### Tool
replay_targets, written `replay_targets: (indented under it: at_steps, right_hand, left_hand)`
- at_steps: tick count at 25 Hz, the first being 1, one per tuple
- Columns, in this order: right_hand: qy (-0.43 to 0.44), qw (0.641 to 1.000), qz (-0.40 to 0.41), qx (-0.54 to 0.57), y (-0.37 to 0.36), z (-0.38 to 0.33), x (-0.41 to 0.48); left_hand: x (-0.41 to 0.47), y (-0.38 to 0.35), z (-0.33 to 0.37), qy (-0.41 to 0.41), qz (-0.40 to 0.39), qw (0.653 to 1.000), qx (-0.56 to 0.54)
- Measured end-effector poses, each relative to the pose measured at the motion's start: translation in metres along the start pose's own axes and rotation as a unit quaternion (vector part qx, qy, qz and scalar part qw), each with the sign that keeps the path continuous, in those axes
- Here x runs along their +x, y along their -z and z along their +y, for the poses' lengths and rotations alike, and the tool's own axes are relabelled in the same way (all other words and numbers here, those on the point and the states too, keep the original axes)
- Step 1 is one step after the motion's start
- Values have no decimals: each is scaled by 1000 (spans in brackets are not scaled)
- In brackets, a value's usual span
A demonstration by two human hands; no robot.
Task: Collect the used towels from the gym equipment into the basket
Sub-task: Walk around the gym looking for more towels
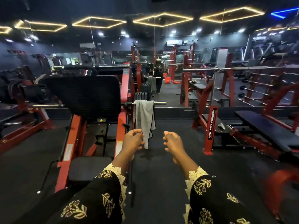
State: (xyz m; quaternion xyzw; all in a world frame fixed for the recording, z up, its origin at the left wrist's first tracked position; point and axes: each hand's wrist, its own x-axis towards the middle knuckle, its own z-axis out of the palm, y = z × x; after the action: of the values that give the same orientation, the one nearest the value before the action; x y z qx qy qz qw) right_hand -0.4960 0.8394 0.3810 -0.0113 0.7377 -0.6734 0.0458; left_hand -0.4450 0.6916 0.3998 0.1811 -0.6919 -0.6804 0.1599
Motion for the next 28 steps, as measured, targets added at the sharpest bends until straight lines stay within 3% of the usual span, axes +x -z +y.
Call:
replay_targets:
  at_steps: [20, 28]
  right_hand:
    - [-30, 998, -37, -35, -195, -5, 617]
    - [-31, 994, -70, -84, -265, 24, 815]
  left_hand:
    - [648, -61, -34, 64, 48, 997, 10]
    - [851, -93, -81, 103, 64, 992, 28]
